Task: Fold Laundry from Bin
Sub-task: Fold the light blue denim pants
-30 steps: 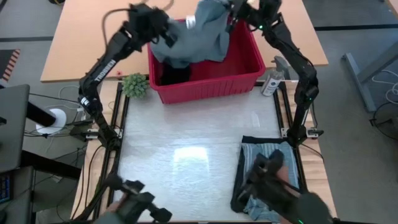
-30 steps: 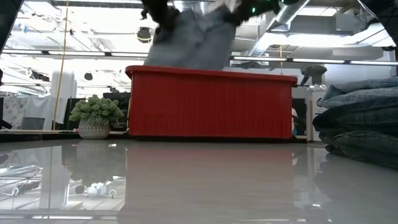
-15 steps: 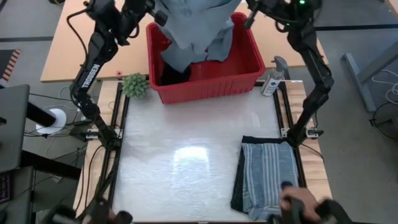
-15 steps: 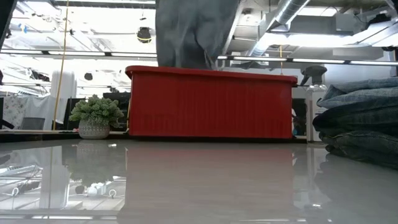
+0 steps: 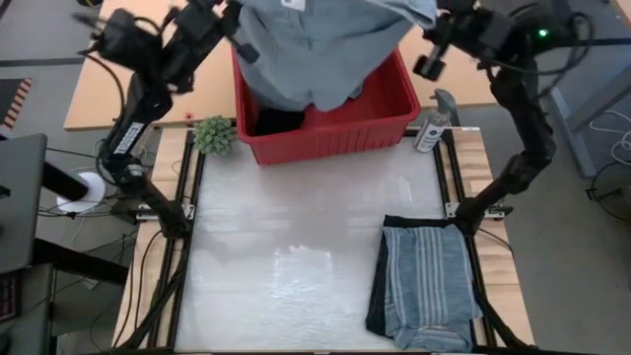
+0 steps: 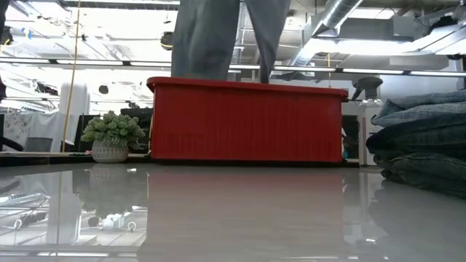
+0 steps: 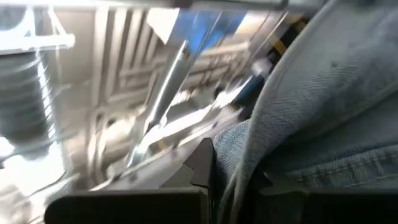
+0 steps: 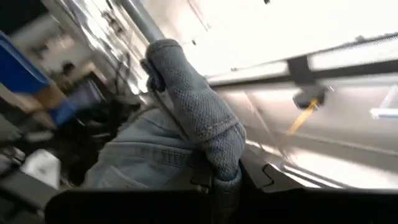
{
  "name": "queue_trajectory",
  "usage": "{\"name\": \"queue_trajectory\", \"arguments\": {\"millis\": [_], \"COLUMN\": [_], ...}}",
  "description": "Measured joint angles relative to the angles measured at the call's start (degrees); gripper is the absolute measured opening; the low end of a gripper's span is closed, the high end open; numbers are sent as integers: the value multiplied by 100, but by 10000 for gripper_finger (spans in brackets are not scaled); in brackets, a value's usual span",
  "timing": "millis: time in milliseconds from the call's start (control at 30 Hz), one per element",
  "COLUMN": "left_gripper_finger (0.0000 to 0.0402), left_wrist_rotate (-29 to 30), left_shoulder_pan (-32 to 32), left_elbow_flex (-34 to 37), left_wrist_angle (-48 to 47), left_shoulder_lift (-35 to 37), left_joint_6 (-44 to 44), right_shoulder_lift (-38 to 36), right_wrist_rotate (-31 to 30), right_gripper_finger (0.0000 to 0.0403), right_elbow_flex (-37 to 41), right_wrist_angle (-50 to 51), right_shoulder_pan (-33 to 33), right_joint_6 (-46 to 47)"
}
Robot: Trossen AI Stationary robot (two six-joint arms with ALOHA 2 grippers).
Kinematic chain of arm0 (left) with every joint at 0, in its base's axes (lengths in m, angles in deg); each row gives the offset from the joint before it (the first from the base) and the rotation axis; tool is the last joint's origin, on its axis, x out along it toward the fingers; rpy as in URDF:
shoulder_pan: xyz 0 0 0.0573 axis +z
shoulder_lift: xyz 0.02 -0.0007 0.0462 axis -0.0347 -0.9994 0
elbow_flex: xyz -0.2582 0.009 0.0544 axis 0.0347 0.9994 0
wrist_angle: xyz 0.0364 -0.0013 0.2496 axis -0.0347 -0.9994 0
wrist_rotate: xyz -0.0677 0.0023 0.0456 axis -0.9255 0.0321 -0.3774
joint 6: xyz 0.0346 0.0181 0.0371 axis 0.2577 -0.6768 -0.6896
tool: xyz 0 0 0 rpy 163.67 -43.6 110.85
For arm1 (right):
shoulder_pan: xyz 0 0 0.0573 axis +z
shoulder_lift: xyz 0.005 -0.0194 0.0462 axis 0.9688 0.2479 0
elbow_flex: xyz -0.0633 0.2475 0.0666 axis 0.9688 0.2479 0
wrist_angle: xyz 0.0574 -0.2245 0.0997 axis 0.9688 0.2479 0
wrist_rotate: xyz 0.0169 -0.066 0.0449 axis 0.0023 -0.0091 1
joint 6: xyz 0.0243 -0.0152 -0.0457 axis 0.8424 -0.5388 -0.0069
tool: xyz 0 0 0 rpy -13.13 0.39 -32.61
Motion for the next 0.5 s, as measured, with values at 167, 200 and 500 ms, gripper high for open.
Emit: {"name": "queue_trajectory", "arguments": {"millis": [167, 200, 500], "left_gripper_finger": [12, 12, 12], "left_wrist_rotate": [-130, -188, -214], "left_shoulder_pan": [-768, -910, -1880], "left_elbow_flex": [0, -2, -2], "left_wrist_angle": [-414, -683, -4525], "left_shoulder_lift": [315, 381, 701], "left_joint_6": [462, 557, 2221], "right_shoulder_lift": [-250, -298, -423], "right_wrist_rotate": [156, 159, 113], "right_gripper_finger": [51, 51, 51], "right_elbow_flex": [0, 0, 0], "right_wrist_angle": [636, 879, 4099], "right_shoulder_pan": [822, 1008, 2414], "right_joint_6": [-53, -116, 499]}}
